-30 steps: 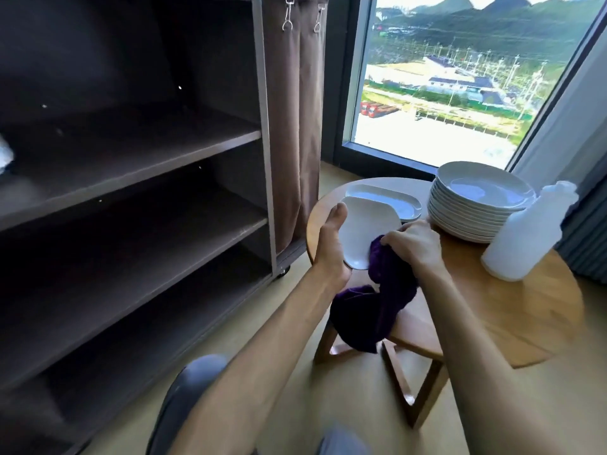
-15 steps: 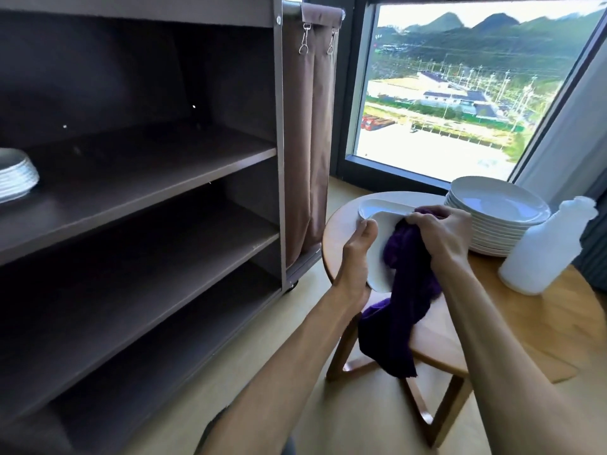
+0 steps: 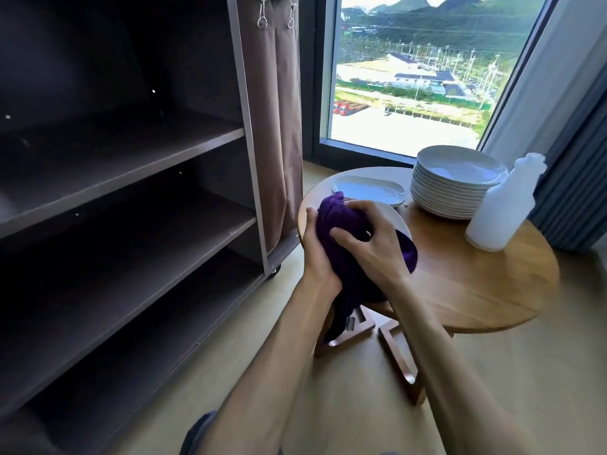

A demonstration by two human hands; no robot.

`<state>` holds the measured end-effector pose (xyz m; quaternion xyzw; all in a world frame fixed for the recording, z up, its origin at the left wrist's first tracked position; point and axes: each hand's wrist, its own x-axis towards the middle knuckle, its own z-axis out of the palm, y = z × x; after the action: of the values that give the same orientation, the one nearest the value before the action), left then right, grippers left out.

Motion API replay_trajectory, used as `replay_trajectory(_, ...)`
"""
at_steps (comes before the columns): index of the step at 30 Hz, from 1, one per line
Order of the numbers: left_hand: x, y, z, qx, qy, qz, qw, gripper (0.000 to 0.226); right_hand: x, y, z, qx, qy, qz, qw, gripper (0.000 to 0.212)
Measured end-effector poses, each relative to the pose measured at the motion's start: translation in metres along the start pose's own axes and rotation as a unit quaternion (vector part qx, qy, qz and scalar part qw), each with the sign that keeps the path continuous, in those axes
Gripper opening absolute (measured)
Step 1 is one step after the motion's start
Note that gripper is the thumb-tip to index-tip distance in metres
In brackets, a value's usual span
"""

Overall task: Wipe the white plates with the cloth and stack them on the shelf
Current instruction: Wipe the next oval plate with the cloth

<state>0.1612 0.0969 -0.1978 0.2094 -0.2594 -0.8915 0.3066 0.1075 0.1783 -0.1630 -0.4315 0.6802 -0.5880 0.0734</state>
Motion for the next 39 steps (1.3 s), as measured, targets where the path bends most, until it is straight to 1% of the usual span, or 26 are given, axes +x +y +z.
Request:
replay_trajectory(3, -0.014, 0.002, -0.003, -0.027, -0.007, -0.013, 1.000, 0.068, 0.008, -0.005, 0.011, -0.044, 0.018, -0.035, 0.998, 0.032)
replay_trajectory(5, -0.020, 0.005, -0.005, -0.041, -0.011, -0.020, 0.999, 0.060, 0.011, -0.008, 0.020, -0.070, 0.032, -0.032, 0.997, 0.029)
replay_trajectory(6, -0.022, 0.008, -0.005, -0.039, 0.000, -0.018, 0.999, 0.058, 0.013, -0.009, 0.026, -0.087, 0.040, -0.029, 0.995, 0.027)
replay_trajectory(7, -0.024, 0.010, -0.005, -0.033, 0.014, -0.012, 0.999, 0.056, 0.016, -0.007, 0.030, -0.103, 0.050, -0.019, 0.993, 0.025)
replay_trajectory(9, -0.028, 0.014, -0.007, -0.013, 0.014, -0.009, 1.000, 0.044, 0.026, -0.005, 0.032, -0.137, 0.076, 0.015, 0.988, 0.022)
replay_trajectory(11, -0.034, 0.019, -0.009, 0.002, 0.020, -0.020, 1.000, 0.032, 0.036, -0.002, 0.028, -0.163, 0.091, 0.054, 0.981, 0.022)
replay_trajectory(12, -0.036, 0.020, -0.010, 0.001, 0.020, -0.028, 0.999, 0.029, 0.039, 0.000, 0.025, -0.171, 0.093, 0.072, 0.978, 0.022)
replay_trajectory(16, -0.042, 0.019, -0.009, -0.002, 0.026, -0.047, 0.999, 0.037, 0.046, 0.011, 0.008, -0.217, 0.107, 0.129, 0.962, 0.026)
replay_trajectory(22, -0.037, 0.006, -0.006, 0.001, 0.022, -0.046, 0.999, 0.037, 0.037, 0.022, -0.013, -0.303, 0.137, 0.171, 0.928, 0.026)
replay_trajectory(25, -0.028, 0.000, -0.004, 0.003, 0.025, -0.050, 0.998, 0.047, 0.025, 0.025, -0.023, -0.339, 0.142, 0.179, 0.913, 0.029)
replay_trajectory(27, -0.018, -0.005, 0.003, 0.017, 0.003, -0.025, 1.000, 0.049, 0.015, 0.027, -0.028, -0.331, 0.132, 0.195, 0.914, 0.026)
replay_trajectory(29, -0.008, -0.007, 0.013, 0.046, -0.017, 0.003, 0.999, 0.047, 0.003, 0.027, -0.027, -0.283, 0.145, 0.190, 0.929, 0.020)
replay_trajectory(31, -0.003, -0.008, 0.026, 0.073, -0.006, -0.003, 0.997, 0.050, -0.002, 0.021, -0.022, -0.230, 0.182, 0.157, 0.943, 0.021)
replay_trajectory(34, -0.002, -0.007, 0.040, 0.140, -0.004, -0.025, 0.990, 0.058, 0.004, 0.004, -0.018, -0.175, 0.199, 0.108, 0.958, 0.023)
replay_trajectory(36, -0.002, -0.005, 0.048, 0.140, -0.007, -0.017, 0.990, 0.058, 0.011, -0.005, -0.022, -0.147, 0.202, 0.087, 0.964, 0.029)
replay_trajectory(39, -0.006, 0.000, 0.054, 0.107, -0.015, 0.019, 0.994, 0.060, 0.012, -0.010, -0.023, -0.127, 0.162, 0.037, 0.978, 0.043)
